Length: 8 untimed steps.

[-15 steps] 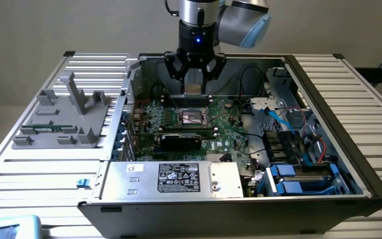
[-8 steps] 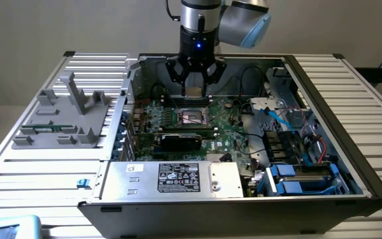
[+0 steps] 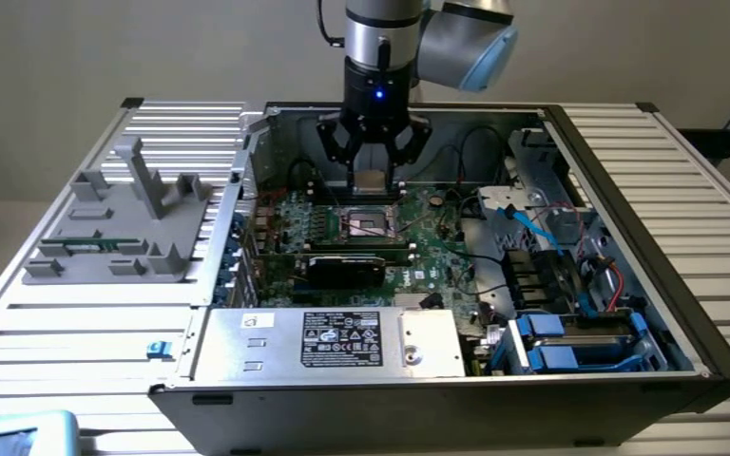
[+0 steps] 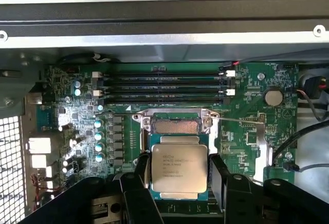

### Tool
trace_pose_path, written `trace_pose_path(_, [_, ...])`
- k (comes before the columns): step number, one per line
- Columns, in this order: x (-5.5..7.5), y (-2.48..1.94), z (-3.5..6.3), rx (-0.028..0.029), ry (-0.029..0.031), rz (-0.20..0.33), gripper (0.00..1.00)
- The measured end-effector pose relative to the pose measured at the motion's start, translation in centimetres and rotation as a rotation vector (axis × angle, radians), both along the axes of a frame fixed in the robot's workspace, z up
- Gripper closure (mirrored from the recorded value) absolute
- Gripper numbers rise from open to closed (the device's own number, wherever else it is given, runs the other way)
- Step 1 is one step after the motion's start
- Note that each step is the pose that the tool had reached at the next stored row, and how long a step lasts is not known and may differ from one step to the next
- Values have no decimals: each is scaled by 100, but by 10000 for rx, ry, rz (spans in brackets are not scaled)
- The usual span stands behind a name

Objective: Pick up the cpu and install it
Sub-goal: 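Pick up the cpu and move it towards the insertion slot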

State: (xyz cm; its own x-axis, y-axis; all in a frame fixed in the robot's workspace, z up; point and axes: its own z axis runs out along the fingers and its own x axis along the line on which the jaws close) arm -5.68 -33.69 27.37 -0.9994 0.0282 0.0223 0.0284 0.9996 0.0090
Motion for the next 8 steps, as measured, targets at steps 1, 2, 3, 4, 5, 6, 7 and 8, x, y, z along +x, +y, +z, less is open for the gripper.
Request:
trace_pose_path(1, [0,0,-7,0,-1,0,44])
trace_pose_path(2, [-1,1,-12,-1,-4,-1,44])
trace_pose_path(3, [-2,3,-17,0,-13,-1,44])
trace_pose_path(4, [-2,3,-23,4,-25,4,44])
trace_pose_path(5, [-3,3,-28,6,-35,13,44])
trace_pose_path(6, [-4,3,-33,10,-47,21,44])
trace_pose_path(7, [-6,4,-38,12,-59,36,44])
trace_pose_path(8, [-8,5,-43,15,-63,48,44])
